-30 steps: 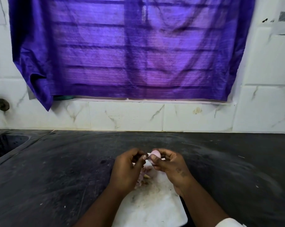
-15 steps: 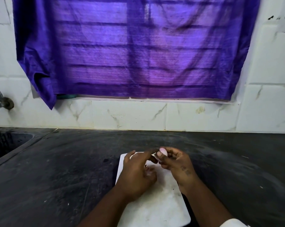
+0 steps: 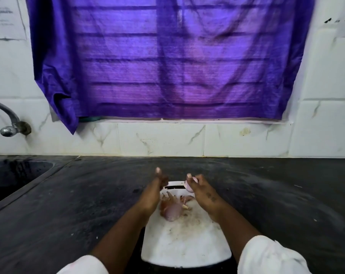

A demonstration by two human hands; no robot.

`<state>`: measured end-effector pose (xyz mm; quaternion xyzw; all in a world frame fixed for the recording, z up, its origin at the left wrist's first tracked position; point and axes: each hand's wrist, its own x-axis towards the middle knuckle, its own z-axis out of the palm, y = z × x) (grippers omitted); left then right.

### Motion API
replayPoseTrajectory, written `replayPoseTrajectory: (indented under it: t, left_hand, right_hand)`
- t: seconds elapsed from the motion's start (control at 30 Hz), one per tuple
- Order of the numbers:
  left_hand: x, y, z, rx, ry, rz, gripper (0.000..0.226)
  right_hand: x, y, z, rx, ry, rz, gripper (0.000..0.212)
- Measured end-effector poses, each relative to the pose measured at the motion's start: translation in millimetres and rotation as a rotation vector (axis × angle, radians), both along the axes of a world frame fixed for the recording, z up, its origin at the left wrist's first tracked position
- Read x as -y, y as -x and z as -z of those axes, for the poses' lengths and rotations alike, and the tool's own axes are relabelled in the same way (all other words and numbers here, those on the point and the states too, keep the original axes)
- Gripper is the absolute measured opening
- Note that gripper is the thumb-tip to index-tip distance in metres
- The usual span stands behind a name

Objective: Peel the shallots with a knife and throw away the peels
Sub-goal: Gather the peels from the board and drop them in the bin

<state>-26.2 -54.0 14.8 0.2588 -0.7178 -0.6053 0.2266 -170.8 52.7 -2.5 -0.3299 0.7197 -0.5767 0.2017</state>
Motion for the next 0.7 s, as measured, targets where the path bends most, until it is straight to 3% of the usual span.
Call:
replayPoseTrajectory:
  t: [0.13, 0.2, 0.3, 0.4, 0.47, 0.53, 0.63, 0.7]
  left_hand:
    - [-29, 4, 2, 0.034, -0.045, 0.113, 0.083]
    - [-39, 10, 7, 0.039, -0.031, 0.102, 0.074]
    - [-52, 16, 16, -0.058, -0.16, 0.02, 0.064]
    - [-65, 22, 25, -0.147, -0.2, -0.148, 0.061]
    - [-77, 21, 27, -0.215, -0.345, -0.194, 0.063]
    - [-85, 15, 27, -0.299, -0.51, -0.216, 0.056]
    - [-89, 0, 21, -0.387, -0.722, -0.295, 0.029]
    - [-92, -9, 20, -0.43, -0.822, -0.323, 0.016]
  right_hand:
    - [6, -23, 0, 0.036, 0.005, -0.042, 0.047]
    - [1, -34, -3, 0.074, 0.005, -0.052, 0.047]
    - [-3, -46, 1, 0.225, 0.045, -0.029, 0.042]
    - [0, -65, 11, 0.367, 0.143, 0.035, 0.061]
    - [-2, -77, 12, 0.457, 0.21, 0.079, 0.068]
    - [-8, -85, 11, 0.578, 0.293, 0.125, 0.051]
    - [-14, -91, 12, 0.874, 0.481, 0.053, 0.07]
    - [-18, -102, 10, 0.956, 0.536, 0.045, 0.074]
